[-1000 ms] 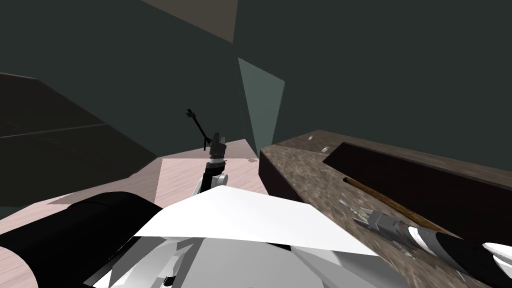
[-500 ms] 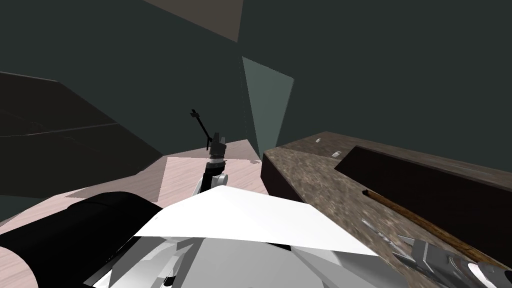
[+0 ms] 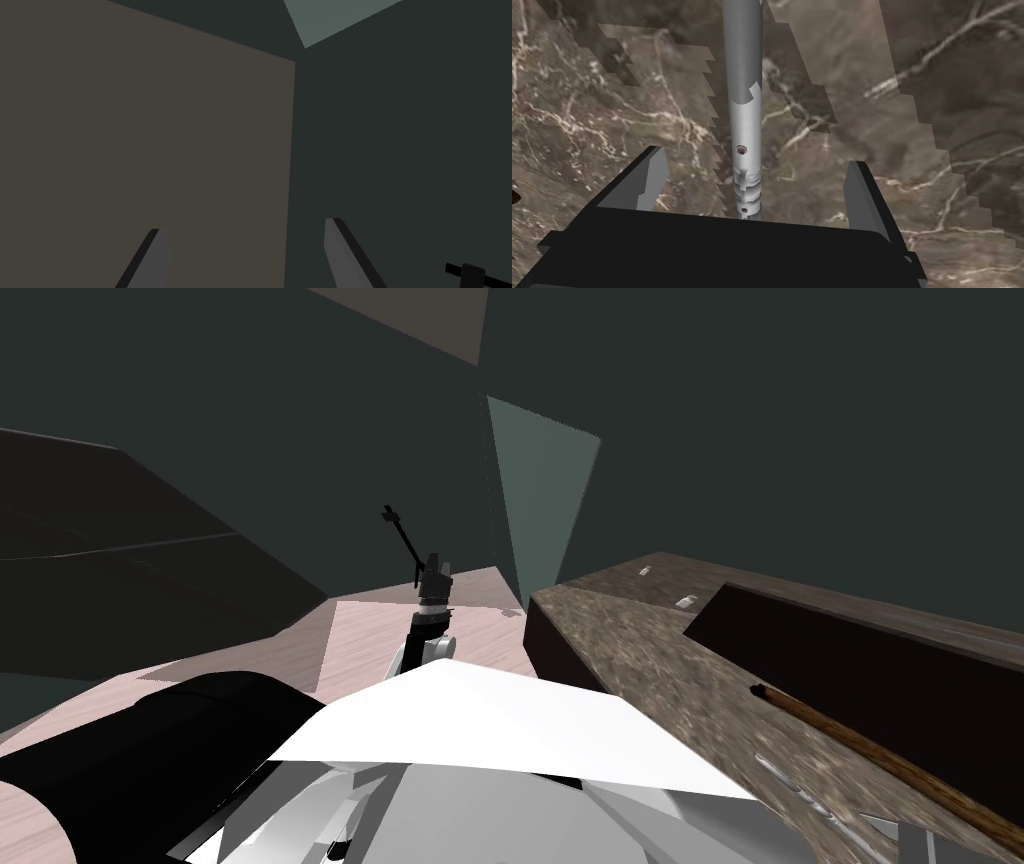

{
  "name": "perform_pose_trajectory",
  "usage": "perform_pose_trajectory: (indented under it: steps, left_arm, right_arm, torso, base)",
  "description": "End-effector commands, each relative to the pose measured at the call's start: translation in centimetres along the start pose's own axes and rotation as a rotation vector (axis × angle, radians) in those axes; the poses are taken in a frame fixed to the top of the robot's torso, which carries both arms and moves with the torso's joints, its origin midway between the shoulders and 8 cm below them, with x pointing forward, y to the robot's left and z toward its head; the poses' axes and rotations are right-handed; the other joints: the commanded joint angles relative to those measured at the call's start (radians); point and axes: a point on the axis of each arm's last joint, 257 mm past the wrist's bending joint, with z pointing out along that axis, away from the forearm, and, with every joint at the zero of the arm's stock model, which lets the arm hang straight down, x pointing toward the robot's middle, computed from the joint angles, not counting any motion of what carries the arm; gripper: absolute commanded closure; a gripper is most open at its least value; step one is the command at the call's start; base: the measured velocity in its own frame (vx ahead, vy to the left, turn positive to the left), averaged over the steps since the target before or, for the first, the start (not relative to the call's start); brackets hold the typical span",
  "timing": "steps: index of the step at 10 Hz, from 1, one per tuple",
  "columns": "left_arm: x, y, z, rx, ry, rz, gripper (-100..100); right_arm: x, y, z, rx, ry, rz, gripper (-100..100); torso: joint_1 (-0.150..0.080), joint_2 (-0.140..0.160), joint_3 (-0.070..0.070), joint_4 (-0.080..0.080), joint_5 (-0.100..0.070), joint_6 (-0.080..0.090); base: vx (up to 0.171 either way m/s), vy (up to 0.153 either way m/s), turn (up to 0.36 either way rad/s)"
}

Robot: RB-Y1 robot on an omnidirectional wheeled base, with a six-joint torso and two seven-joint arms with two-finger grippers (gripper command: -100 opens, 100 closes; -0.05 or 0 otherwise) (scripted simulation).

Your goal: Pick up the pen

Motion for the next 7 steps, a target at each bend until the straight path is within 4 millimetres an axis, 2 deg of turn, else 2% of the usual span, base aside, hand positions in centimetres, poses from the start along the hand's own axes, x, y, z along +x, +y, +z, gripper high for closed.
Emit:
perform_pose_trajectory:
  steps: [1, 2, 5, 6, 7]
  left_arm:
    - [0.0, 0.0, 0.0, 0.0, 0.0, 0.0, 0]
    - [0.0, 0.0, 0.0, 0.0, 0.0, 0.0, 0]
    - [0.0, 0.0, 0.0, 0.0, 0.0, 0.0, 0]
    - [0.0, 0.0, 0.0, 0.0, 0.0, 0.0, 0]
    - [0.0, 0.0, 0.0, 0.0, 0.0, 0.0, 0]
  right_arm:
    - [0.0, 0.0, 0.0, 0.0, 0.0, 0.0, 0]
    - [0.6, 0.9, 1.1, 0.0, 0.0, 0.011, -100]
    - [1.2, 1.9, 2.3, 0.0, 0.001, 0.021, -100]
    - [1.0, 1.6, 1.6, -0.001, 0.001, 0.018, -100]
    - [1.0, 1.6, 1.7, 0.0, 0.001, 0.018, 100]
  torso:
    - [0.0, 0.0, 0.0, 0.0, 0.0, 0.0]
    - [-0.001, 0.001, 0.001, 0.0, 0.0, 0.0]
    - [-0.002, 0.003, 0.002, 0.001, -0.001, 0.0]
    - [-0.002, 0.003, 0.002, 0.001, -0.001, 0.0]
    - [-0.002, 0.003, 0.002, 0.001, -0.001, 0.0]
  base:
    - [0.0, 0.0, 0.0]
    - [-0.004, -0.01, 0.04]
    - [-0.013, -0.015, 0.047]
    - [-0.005, -0.005, 0.011]
    - [0.0, 0.0, 0.0]
